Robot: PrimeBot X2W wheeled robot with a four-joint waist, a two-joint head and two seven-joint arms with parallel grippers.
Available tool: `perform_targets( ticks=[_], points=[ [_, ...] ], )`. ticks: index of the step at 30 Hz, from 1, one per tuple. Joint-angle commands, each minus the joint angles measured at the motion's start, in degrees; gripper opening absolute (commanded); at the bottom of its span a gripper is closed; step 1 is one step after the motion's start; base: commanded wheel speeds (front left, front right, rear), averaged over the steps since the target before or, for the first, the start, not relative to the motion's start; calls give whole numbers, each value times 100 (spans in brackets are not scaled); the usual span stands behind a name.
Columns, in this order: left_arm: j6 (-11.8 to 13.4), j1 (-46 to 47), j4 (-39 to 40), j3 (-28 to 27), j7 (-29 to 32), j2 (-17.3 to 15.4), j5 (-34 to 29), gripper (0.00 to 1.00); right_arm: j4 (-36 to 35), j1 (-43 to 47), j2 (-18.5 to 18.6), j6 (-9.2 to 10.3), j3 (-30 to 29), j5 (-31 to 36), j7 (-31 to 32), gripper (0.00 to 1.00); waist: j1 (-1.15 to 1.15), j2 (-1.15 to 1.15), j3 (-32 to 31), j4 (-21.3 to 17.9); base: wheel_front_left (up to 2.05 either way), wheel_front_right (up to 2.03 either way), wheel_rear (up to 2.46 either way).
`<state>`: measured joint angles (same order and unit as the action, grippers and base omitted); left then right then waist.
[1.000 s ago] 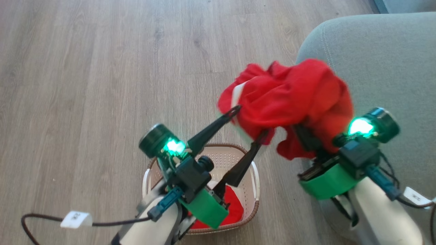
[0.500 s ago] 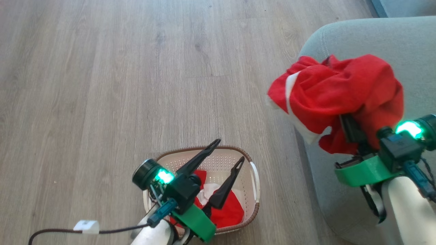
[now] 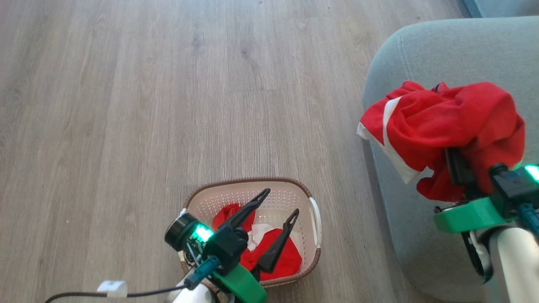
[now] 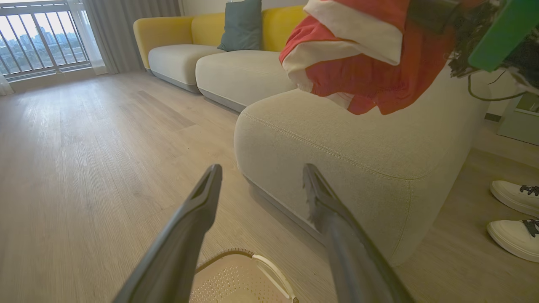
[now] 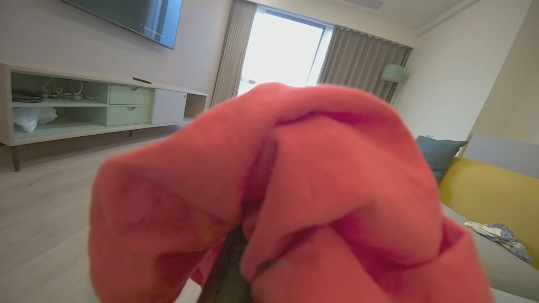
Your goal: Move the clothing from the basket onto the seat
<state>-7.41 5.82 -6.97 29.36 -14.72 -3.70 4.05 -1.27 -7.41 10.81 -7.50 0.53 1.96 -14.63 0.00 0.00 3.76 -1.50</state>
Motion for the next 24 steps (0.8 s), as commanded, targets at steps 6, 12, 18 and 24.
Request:
perform_targets(
  ticks=[6,12,18,24],
  points=[
    [-4,89,40,-67,-28,71,5,100,-95,-51,-54,1,-67,21,-37,0,0,0,24,-16,0,0,0],
    [-6,39,-101,82,-28,75,98,100,42,-1,-122,1,-147,-20,-37,0,0,0,2,-20,0,0,0],
    [-7,31,-179,130,-28,77,141,100,177,42,-177,1,-270,-86,-37,0,0,0,-26,-7,0,0,0],
    [-7,23,-191,104,-28,79,152,100,176,25,-164,1,-290,-90,-37,0,0,0,-43,-55,0,0,0]
  ],
)
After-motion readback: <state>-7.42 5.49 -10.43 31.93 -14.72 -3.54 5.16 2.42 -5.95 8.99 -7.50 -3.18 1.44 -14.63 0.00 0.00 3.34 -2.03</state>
